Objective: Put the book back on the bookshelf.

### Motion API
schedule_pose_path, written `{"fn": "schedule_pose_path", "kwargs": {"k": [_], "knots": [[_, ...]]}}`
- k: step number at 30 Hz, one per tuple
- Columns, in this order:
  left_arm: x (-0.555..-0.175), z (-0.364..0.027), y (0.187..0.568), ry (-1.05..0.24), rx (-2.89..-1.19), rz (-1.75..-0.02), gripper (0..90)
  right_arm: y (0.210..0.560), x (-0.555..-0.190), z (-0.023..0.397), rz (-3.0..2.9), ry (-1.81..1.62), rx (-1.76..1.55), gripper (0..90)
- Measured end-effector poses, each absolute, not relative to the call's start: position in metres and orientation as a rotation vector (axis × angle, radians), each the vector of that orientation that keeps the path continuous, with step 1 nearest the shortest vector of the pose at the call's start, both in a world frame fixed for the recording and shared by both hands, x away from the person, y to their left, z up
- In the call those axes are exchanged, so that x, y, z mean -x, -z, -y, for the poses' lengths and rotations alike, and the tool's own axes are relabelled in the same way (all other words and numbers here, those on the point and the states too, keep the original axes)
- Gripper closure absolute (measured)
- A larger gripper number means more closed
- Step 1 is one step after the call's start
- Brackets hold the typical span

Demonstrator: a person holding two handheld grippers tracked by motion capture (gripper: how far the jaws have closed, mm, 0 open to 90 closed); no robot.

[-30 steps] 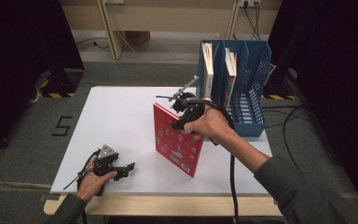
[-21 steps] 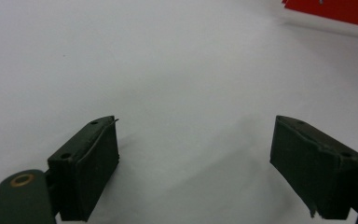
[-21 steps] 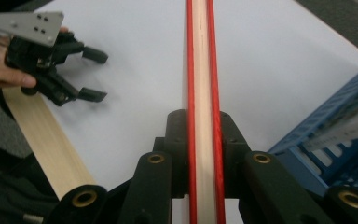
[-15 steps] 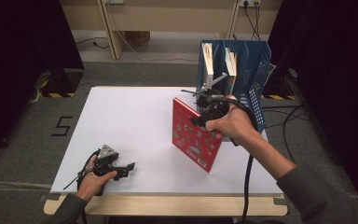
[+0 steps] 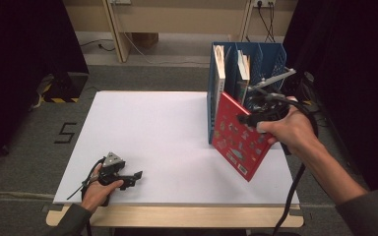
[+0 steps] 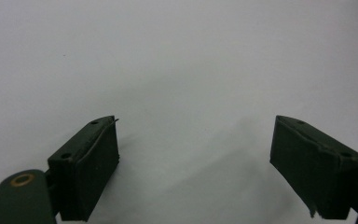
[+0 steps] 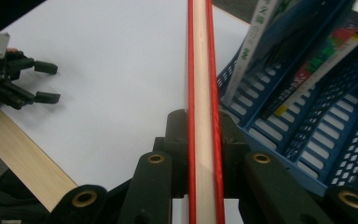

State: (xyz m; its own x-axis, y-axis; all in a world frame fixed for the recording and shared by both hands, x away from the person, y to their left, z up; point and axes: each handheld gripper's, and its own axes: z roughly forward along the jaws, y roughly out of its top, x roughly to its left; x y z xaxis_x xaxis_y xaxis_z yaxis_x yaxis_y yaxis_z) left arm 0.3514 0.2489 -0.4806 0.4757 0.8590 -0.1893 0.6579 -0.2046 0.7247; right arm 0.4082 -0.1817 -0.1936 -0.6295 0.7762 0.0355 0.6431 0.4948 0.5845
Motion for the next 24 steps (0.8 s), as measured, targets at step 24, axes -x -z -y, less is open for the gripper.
{"fn": "schedule_pose_path", "kwargs": {"k": [24], "knots": [[-0.352, -0.249, 0.481, -0.321, -1.935, -1.265, 14.6, 0.155, -0.416, 0.250, -2.289, -0.842, -1.350, 79.0]]}}
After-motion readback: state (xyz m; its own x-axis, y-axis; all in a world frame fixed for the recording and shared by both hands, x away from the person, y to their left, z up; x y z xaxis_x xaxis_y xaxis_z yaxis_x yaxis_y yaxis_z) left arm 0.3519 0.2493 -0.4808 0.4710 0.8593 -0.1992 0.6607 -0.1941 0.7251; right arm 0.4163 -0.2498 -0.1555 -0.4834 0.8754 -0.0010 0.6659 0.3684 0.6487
